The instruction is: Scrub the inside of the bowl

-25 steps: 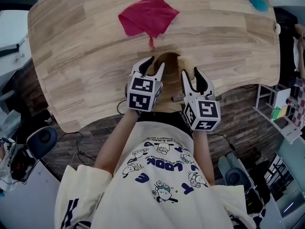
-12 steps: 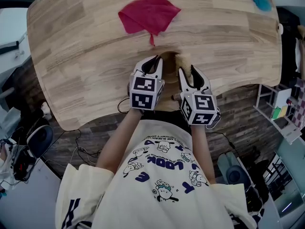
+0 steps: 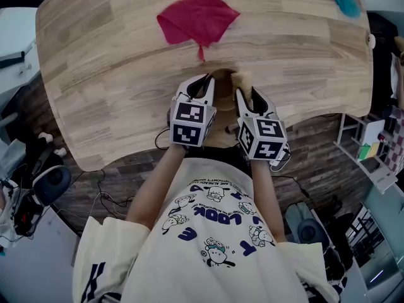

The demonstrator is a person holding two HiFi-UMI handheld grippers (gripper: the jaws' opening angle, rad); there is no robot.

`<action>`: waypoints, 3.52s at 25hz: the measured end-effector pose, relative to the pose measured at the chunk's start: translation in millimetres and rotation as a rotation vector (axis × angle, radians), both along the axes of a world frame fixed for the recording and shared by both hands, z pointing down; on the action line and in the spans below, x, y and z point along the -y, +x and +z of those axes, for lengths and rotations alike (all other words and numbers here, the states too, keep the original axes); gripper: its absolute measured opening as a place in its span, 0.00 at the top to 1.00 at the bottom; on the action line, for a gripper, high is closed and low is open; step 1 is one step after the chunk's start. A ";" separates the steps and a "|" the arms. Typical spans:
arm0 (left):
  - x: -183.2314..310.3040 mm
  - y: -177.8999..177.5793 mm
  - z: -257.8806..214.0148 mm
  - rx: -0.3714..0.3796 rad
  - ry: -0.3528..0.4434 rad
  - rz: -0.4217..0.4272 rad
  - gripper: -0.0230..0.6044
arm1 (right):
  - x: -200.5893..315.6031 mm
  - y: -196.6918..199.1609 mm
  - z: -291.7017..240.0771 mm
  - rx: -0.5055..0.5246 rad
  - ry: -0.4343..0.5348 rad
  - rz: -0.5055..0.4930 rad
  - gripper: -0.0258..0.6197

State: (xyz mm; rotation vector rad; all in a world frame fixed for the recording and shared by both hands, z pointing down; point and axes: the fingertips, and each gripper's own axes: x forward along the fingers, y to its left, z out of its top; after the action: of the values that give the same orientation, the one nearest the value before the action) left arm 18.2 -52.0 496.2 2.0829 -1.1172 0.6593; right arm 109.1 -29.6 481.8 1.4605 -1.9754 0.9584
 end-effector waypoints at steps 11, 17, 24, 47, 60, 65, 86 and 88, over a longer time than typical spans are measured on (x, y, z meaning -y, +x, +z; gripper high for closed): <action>0.0 -2.5 0.0 -0.020 -0.004 -0.133 0.88 | -1.5 3.7 1.9 -0.033 -0.040 0.128 0.77; -0.1 -4.5 0.7 -0.029 -0.013 -0.236 0.87 | -10.9 3.8 3.7 0.025 -0.094 0.211 0.77; -1.9 -8.3 2.0 -0.053 -0.035 -0.334 0.86 | -23.4 -0.7 4.7 0.075 -0.138 0.312 0.77; -6.7 2.4 -19.0 0.055 0.076 0.169 0.71 | -10.4 -20.4 2.6 -0.177 -0.069 -0.199 0.77; -7.3 -5.4 0.7 0.198 0.062 0.333 0.84 | 3.1 -48.3 -0.6 -0.265 0.023 -0.529 0.77; -3.7 -9.0 0.6 0.170 0.049 0.281 0.85 | 6.7 -51.1 -0.2 -0.254 0.024 -0.519 0.77; 5.9 -41.9 0.8 0.023 -0.043 -0.273 0.85 | 7.8 -42.8 5.7 -0.100 -0.105 -0.155 0.77; 5.8 -43.1 1.2 0.004 -0.054 -0.308 0.85 | 5.8 -42.1 6.0 -0.089 -0.119 -0.121 0.77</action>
State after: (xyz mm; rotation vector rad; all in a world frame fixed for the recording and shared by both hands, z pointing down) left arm -24.9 -57.8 497.4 1.8127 -1.3708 0.5362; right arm 67.0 -35.4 487.8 1.2814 -1.8862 0.9250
